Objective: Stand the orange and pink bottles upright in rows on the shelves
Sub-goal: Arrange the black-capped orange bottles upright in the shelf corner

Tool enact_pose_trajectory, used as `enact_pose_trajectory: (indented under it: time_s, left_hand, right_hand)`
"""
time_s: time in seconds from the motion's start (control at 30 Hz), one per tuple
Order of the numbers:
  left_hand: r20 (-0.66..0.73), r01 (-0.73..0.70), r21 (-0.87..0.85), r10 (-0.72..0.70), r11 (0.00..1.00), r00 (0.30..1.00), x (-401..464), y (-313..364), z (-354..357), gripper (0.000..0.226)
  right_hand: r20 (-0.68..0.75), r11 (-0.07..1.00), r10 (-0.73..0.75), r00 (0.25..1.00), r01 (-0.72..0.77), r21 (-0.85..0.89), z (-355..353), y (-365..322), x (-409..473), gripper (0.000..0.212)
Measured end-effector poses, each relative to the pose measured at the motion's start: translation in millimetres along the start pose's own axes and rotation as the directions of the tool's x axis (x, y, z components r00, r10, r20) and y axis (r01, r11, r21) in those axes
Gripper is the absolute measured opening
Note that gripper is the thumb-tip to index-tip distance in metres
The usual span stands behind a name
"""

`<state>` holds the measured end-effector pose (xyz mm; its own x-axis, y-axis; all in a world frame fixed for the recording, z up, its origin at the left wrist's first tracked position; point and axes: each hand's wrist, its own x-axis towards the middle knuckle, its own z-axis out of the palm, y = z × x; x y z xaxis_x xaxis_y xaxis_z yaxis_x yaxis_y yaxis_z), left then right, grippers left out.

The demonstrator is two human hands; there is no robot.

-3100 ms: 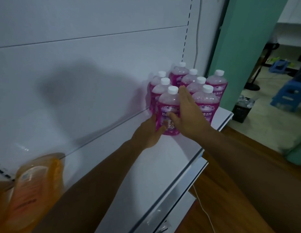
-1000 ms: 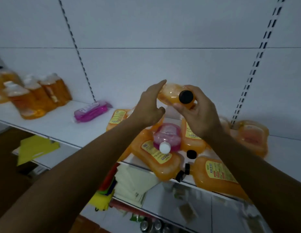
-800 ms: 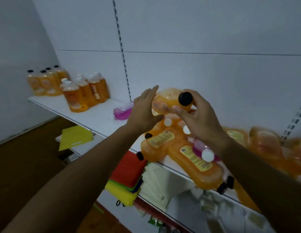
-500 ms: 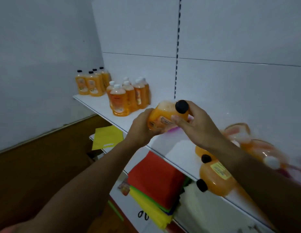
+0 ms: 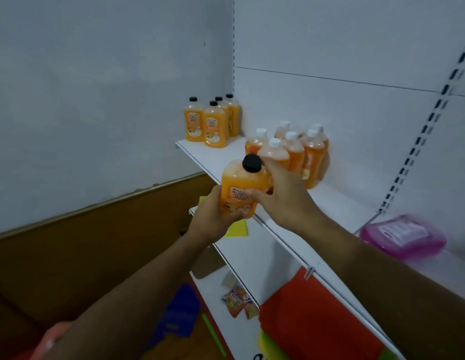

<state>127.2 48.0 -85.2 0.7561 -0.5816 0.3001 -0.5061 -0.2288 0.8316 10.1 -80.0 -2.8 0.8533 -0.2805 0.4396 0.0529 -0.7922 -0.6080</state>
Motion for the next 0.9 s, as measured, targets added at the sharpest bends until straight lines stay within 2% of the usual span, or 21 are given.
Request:
enact_pose_trajectory:
  time_s: [0.1, 0.23, 0.37, 0.5, 0.63, 0.9]
  left_hand:
    - [-0.032, 0.069, 0.061, -0.067, 0.996, 0.997, 27.7, -34.2, -25.3, 0.076]
    - [-0.032, 0.12, 0.071, -0.118, 0.99, 0.993, 68.3, -66.3, -58.6, 0.069]
    - [-0.12, 0.174, 0.051, -0.167, 0.983, 0.979, 109.9, -88.9, -92.0, 0.059]
    - [-0.173, 0.154, 0.129, -0.13, 0.98, 0.976, 162.4, -117.0, -112.8, 0.058]
    - [-0.153, 0.114, 0.09, -0.099, 0.989, 0.983, 228.4, -151.9, -129.0, 0.052]
    - [-0.015, 0.038, 0.058, -0.037, 0.998, 0.999, 343.8, -208.5, -152.1, 0.05]
  right_hand:
    - [0.031, 0.995, -0.042, 0.999, 0.044, -0.088, 39.4, 0.2, 45.4, 0.059]
    - [0.047, 0.983, -0.088, 0.995, 0.094, -0.157, 81.6, 0.3, 109.1, 0.057]
    - [0.042, 0.992, -0.07, 0.997, 0.074, -0.1, 115.4, -2.8, 169.4, 0.054]
    - [0.013, 0.992, -0.061, 0.998, 0.062, -0.109, 148.0, -0.4, 226.6, 0.053]
    - [-0.025, 0.987, -0.031, 0.999, 0.027, -0.159, 178.9, 15.9, 284.7, 0.053]
    - [-0.102, 0.949, 0.076, 0.992, -0.103, -0.299, 222.9, 35.6, 379.1, 0.05]
